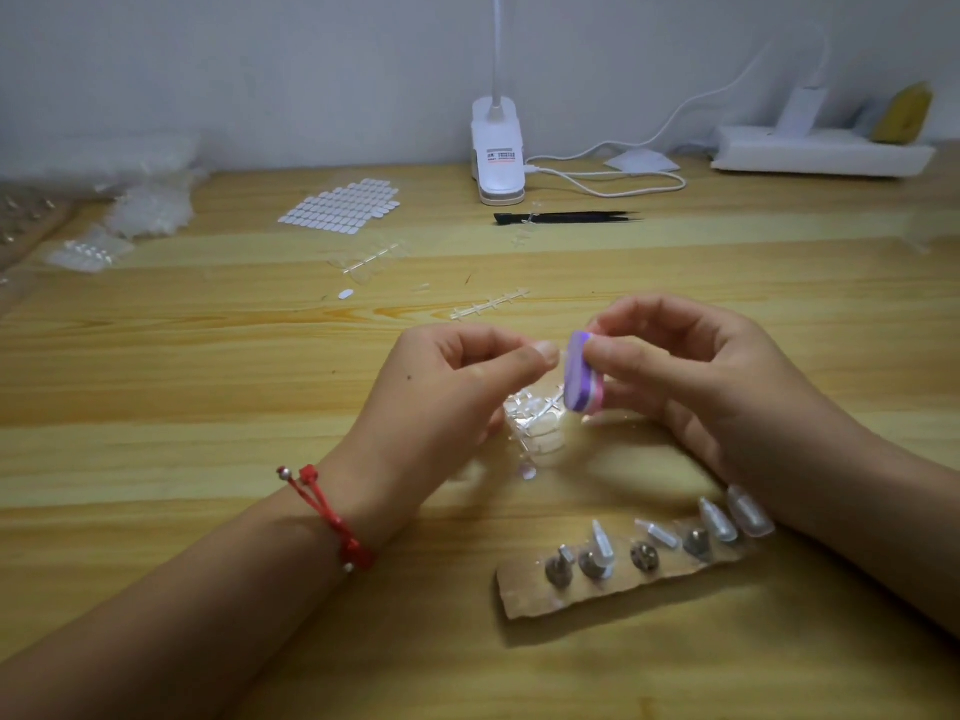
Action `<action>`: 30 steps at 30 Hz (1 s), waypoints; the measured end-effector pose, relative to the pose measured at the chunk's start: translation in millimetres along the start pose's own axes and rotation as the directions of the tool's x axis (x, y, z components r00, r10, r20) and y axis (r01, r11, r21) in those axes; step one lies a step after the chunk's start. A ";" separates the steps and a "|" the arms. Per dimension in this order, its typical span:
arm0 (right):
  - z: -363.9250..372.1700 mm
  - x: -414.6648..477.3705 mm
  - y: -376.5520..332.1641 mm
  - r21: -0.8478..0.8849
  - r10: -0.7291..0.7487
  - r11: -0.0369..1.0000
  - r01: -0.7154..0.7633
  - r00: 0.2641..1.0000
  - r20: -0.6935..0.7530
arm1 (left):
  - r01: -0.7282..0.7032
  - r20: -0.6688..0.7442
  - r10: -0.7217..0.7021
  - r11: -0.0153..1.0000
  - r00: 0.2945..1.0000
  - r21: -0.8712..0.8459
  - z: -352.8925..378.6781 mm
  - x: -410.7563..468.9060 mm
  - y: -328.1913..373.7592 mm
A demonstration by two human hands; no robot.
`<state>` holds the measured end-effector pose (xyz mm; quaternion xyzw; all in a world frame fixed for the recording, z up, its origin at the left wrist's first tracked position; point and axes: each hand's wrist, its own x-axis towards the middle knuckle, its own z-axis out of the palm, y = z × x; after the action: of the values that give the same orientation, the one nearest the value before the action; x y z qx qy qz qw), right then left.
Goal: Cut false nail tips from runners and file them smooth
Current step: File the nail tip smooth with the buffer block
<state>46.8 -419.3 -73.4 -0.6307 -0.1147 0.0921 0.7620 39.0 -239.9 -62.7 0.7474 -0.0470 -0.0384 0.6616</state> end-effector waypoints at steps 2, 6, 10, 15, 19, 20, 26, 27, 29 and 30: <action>-0.1 0.3 0.0 0.006 -0.011 1.000 0.011 1.000 0.014 | -0.006 0.008 0.006 1.000 1.000 0.004 1.2 -0.6 0.0; 0.0 -0.2 0.3 0.004 -0.014 1.000 0.014 1.000 0.013 | -0.012 -0.004 0.012 1.000 1.000 0.007 0.2 0.0 -0.2; -0.2 1.0 -0.3 0.000 0.006 1.000 -0.006 0.997 0.073 | -0.015 -0.020 0.015 1.000 1.000 0.016 0.3 1.0 -0.9; 0.0 2.4 0.3 -0.008 0.022 1.000 -0.022 0.998 0.059 | -0.014 -0.019 0.015 0.999 1.000 0.037 1.0 0.7 -1.7; -1.5 3.8 0.6 0.046 0.007 0.999 -0.008 1.000 0.019 | -0.022 -0.021 0.023 0.999 1.000 0.032 1.2 0.6 -2.3; -0.8 4.4 0.3 0.040 0.013 0.999 -0.015 0.999 0.044 | -0.021 -0.025 0.022 0.999 0.999 0.036 1.4 0.6 -2.3; -3.6 5.6 1.8 0.008 0.019 1.000 -0.019 0.997 0.074 | 0.003 -0.028 -0.002 1.000 1.000 0.026 -0.1 2.1 -2.8; -3.2 6.1 1.7 0.015 0.020 1.000 -0.021 0.998 0.061 | 0.004 -0.028 -0.003 1.000 1.000 0.026 -0.3 2.2 -2.6; -4.9 6.9 0.8 0.039 0.035 0.999 -0.036 0.999 0.041 | 0.006 -0.026 -0.005 1.000 1.000 0.028 -1.3 2.6 -2.3; -5.7 6.9 -0.7 0.029 0.054 0.998 -0.056 0.995 0.079 | 0.008 -0.028 -0.007 1.000 1.000 0.026 -1.5 3.1 -2.4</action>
<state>55.0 -422.8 -73.4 -0.6176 -0.1258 0.1395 0.7637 42.3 -238.5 -64.9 0.7567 -0.0354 -0.0297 0.6521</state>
